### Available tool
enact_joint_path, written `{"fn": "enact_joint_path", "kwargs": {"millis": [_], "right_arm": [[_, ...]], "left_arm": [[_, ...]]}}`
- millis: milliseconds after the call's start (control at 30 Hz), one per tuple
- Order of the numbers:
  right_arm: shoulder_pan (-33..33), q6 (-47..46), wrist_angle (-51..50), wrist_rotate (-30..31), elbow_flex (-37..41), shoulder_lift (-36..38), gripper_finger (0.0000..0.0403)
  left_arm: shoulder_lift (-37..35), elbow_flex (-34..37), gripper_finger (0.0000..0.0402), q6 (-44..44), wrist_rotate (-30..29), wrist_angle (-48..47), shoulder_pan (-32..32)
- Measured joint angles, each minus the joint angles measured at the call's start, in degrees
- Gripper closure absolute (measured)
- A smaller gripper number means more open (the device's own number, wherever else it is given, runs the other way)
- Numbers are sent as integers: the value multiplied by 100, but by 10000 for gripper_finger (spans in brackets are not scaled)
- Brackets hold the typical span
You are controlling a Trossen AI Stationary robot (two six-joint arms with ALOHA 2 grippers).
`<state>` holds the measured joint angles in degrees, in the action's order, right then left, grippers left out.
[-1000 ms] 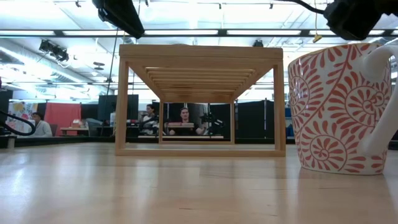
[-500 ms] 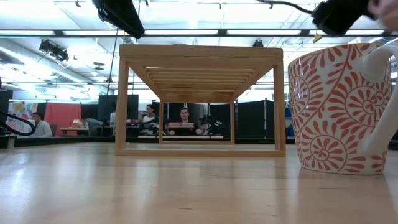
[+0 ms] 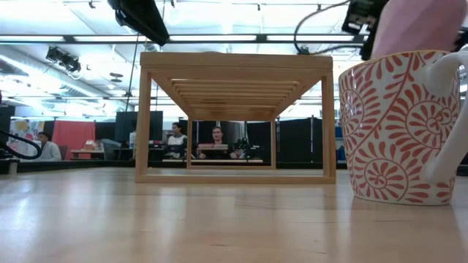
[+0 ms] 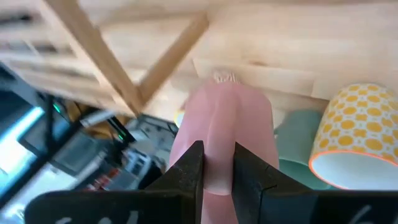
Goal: Place coffee mugs
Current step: Put the pink cup on the shelf aligned with the other yellow cup
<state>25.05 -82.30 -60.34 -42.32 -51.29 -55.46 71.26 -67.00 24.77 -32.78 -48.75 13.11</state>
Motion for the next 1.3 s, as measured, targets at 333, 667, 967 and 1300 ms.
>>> {"fn": "enact_joint_path", "kwargs": {"millis": [333,667,967,1300], "right_arm": [[1406,4,-45,-161,-2,-516,339],[2405,752,-38,-825,-2,-1535,338],[2740,1459,-34,-981,-2,-2581,337],[2798,1951,-35,-854,-2,-3281,336]], "left_arm": [[0,1,216,-2,6,0,-2],[0,0,216,-2,5,2,0],[0,0,216,-2,5,2,2],[0,0,216,-2,5,2,-1]]}}
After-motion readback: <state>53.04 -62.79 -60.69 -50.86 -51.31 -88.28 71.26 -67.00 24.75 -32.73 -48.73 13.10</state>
